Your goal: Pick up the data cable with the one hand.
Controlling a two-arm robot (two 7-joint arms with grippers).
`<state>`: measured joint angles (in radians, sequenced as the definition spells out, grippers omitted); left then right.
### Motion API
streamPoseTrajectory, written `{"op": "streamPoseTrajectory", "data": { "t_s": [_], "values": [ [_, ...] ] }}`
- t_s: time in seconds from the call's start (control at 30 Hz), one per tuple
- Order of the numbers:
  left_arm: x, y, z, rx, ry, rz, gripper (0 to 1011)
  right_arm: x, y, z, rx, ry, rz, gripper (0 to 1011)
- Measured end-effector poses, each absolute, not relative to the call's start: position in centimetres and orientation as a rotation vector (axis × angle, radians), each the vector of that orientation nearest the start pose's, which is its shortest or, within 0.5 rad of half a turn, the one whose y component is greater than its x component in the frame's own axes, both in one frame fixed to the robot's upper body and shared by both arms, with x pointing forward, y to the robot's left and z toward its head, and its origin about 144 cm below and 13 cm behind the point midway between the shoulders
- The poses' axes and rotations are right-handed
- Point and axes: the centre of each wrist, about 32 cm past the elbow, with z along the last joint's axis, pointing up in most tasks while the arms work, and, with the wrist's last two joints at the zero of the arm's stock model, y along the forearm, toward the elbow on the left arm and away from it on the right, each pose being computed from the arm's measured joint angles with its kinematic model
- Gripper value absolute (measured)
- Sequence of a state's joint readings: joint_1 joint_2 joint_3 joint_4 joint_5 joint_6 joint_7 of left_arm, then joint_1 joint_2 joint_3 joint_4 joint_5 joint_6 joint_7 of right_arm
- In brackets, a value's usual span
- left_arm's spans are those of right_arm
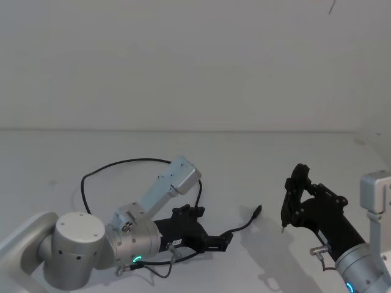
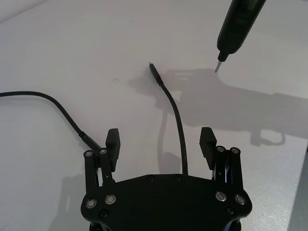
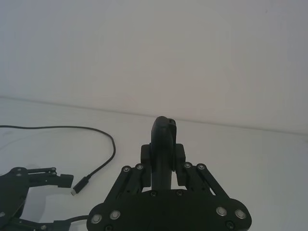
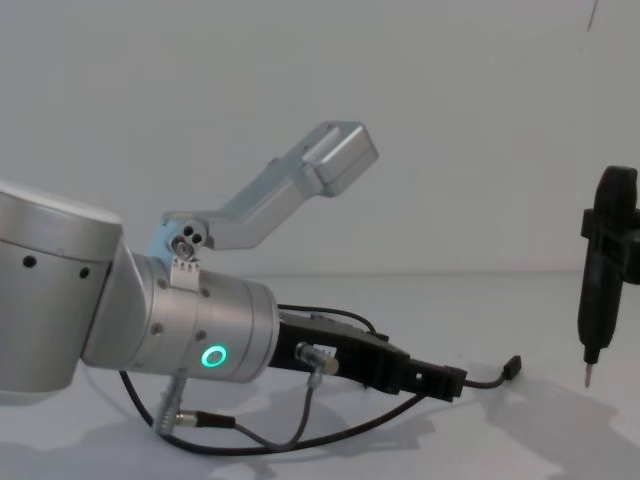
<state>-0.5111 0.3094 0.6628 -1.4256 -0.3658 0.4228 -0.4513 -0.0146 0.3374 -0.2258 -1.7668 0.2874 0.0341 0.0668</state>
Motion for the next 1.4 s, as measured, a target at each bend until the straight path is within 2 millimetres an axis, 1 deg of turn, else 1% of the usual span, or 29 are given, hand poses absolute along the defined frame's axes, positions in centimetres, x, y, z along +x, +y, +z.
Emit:
{"op": "streamPoseTrajectory", "data": {
  "t_s": [0.07, 0.13, 0.2, 0.23, 0.3, 0.33, 0.43, 0.47, 0.6, 0.67, 0.7, 0.73, 0.83, 0.9, 0.93, 0.97, 1.0, 1.03, 1.07, 1.1, 1.2, 1.4],
  "values": [
    [54.47, 14.25, 122.25, 0.360, 0.090, 0.589, 999, 44.33, -23.71, 118.87, 0.026, -0.075, -1.229, 279],
    [54.56, 14.10, 122.24, 0.365, 0.089, 0.587, 945, 44.33, -23.71, 118.87, 0.026, -0.075, -1.229, 279],
    [54.60, 14.04, 122.23, 0.367, 0.089, 0.586, 917, 44.33, -23.71, 118.87, 0.026, -0.075, -1.229, 279],
    [54.63, 13.98, 122.22, 0.369, 0.089, 0.586, 872, 44.33, -23.71, 118.87, 0.026, -0.075, -1.229, 279],
    [54.66, 13.95, 122.23, 0.370, 0.089, 0.586, 840, 44.33, -23.71, 118.87, 0.026, -0.075, -1.229, 279],
    [54.68, 13.90, 122.23, 0.371, 0.089, 0.585, 790, 44.33, -23.71, 118.87, 0.026, -0.075, -1.229, 279],
    [54.72, 13.86, 122.21, 0.374, 0.089, 0.585, 738, 44.33, -23.71, 118.87, 0.026, -0.075, -1.230, 279],
    [54.74, 13.84, 122.22, 0.375, 0.088, 0.585, 684, 44.33, -23.71, 118.87, 0.026, -0.075, -1.229, 279],
    [54.78, 13.76, 122.22, 0.376, 0.088, 0.584, 576, 44.33, -23.71, 118.87, 0.026, -0.075, -1.229, 279],
    [54.80, 13.74, 122.22, 0.377, 0.088, 0.583, 488, 44.33, -23.71, 118.87, 0.026, -0.075, -1.229, 279],
    [54.80, 13.74, 122.22, 0.377, 0.088, 0.583, 471, 44.33, -23.71, 118.87, 0.026, -0.075, -1.229, 279],
    [54.81, 13.71, 122.22, 0.378, 0.088, 0.583, 429, 44.33, -23.71, 118.87, 0.026, -0.075, -1.229, 279],
    [54.82, 13.69, 122.22, 0.379, 0.088, 0.583, 347, 44.33, -23.71, 118.87, 0.026, -0.075, -1.229, 279],
    [54.83, 13.67, 122.22, 0.379, 0.088, 0.583, 269, 44.33, -23.71, 118.87, 0.026, -0.075, -1.229, 279],
    [54.84, 13.67, 122.23, 0.379, 0.088, 0.583, 252, 44.33, -23.71, 118.87, 0.026, -0.075, -1.229, 279],
    [54.84, 13.66, 122.22, 0.380, 0.088, 0.583, 196, 44.33, -23.71, 118.87, 0.026, -0.075, -1.229, 279],
    [54.84, 13.66, 122.22, 0.380, 0.088, 0.583, 196, 44.33, -23.71, 118.87, 0.026, -0.075, -1.229, 279],
    [54.85, 13.65, 122.22, 0.380, 0.088, 0.583, 154, 44.33, -23.71, 118.87, 0.026, -0.075, -1.229, 279],
    [54.85, 13.65, 122.22, 0.380, 0.088, 0.583, 144, 44.33, -23.71, 118.87, 0.026, -0.075, -1.229, 279],
    [54.85, 13.65, 122.22, 0.381, 0.088, 0.583, 81, 44.33, -23.71, 118.87, 0.026, -0.075, -1.229, 279],
    [54.85, 13.63, 122.21, 0.381, 0.088, 0.583, 35, 44.33, -23.71, 118.87, 0.026, -0.075, -1.229, 279],
    [54.86, 13.61, 122.21, 0.382, 0.087, 0.582, 35, 44.33, -23.71, 118.87, 0.026, -0.075, -1.229, 279]
  ]
}}
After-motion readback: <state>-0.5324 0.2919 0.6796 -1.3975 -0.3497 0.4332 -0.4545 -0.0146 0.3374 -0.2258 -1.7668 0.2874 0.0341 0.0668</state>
